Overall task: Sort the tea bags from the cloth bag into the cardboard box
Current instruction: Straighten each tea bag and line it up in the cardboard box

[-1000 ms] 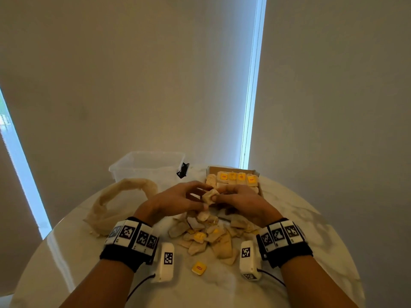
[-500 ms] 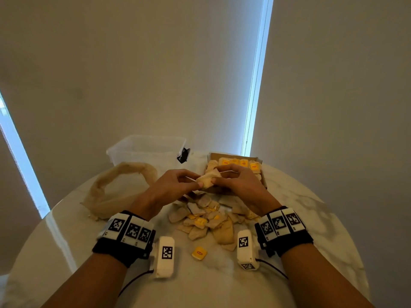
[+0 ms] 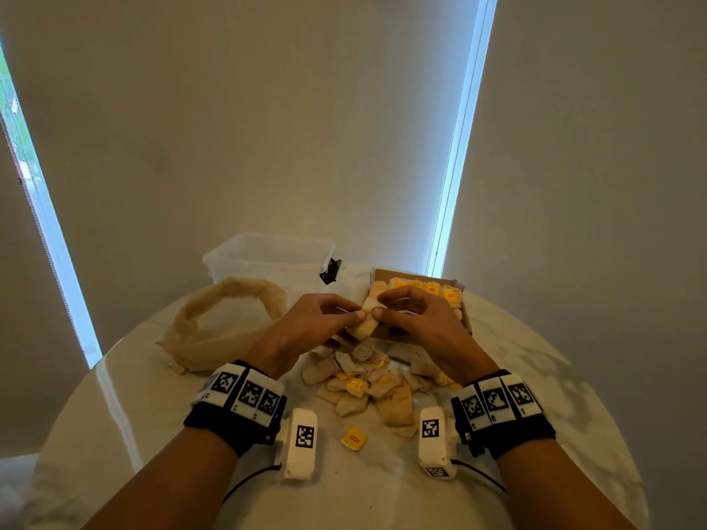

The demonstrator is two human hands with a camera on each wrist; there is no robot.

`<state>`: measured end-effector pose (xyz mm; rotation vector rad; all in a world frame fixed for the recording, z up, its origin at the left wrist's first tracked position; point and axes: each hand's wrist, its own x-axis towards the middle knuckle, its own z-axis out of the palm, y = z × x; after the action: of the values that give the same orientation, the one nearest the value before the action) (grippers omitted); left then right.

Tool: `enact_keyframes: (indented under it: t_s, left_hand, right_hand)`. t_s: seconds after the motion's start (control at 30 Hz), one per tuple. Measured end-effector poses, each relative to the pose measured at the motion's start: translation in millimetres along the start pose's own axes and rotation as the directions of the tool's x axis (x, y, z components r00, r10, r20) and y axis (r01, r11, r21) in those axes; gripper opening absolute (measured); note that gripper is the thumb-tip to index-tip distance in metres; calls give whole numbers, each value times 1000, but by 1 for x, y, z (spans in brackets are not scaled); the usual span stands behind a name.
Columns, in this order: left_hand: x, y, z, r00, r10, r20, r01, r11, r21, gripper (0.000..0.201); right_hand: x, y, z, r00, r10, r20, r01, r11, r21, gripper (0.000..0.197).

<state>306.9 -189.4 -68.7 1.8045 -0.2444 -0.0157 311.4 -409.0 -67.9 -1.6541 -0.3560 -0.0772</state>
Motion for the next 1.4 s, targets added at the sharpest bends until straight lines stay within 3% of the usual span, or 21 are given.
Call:
enact_keyframes:
  t_s: [0.27, 0.5, 0.6, 0.77, 0.83, 0.93, 1.07, 1.2, 1.4]
  left_hand:
    - [1, -1, 4, 999, -48, 7, 48, 994, -100, 31]
    - [-4, 0, 1, 996, 2, 89, 5, 997, -80, 36]
    - [0, -1, -1, 1000, 8, 29, -6, 997, -72, 34]
    - [5, -5, -4, 989, 57, -137, -60, 998, -17, 25]
    - [5, -5, -4, 980, 98, -171, -97, 995, 12, 25]
    - [3, -2, -1, 969, 182, -164, -171, 982, 79, 28]
    - [4, 1, 4, 969, 237, -65, -223, 959, 177, 25]
    - [6, 0, 7, 974, 223, 40, -226, 952, 209, 24]
    - [2, 2, 2, 962, 244, -125, -228, 965, 130, 21]
  right_hand:
    - [0, 4, 2, 998, 20, 54, -18, 999, -42, 58]
    - [0, 6, 2, 1000, 12, 18, -12, 999, 31, 29]
    - [1, 4, 3, 1000, 8, -20, -7, 999, 49, 24]
    - [3, 1, 3, 974, -71, -217, 69, 997, -20, 19]
    - [1, -3, 6, 982, -64, -176, 57, 997, -42, 15]
    - [-4, -7, 16, 999, -40, 14, 42, 994, -103, 18]
    - [-2, -3, 20, 998, -21, -53, 19, 999, -46, 28]
    - [-1, 2, 14, 995, -46, -89, 40, 997, -70, 24]
    - [-1, 3, 10, 998, -34, -61, 33, 999, -26, 21]
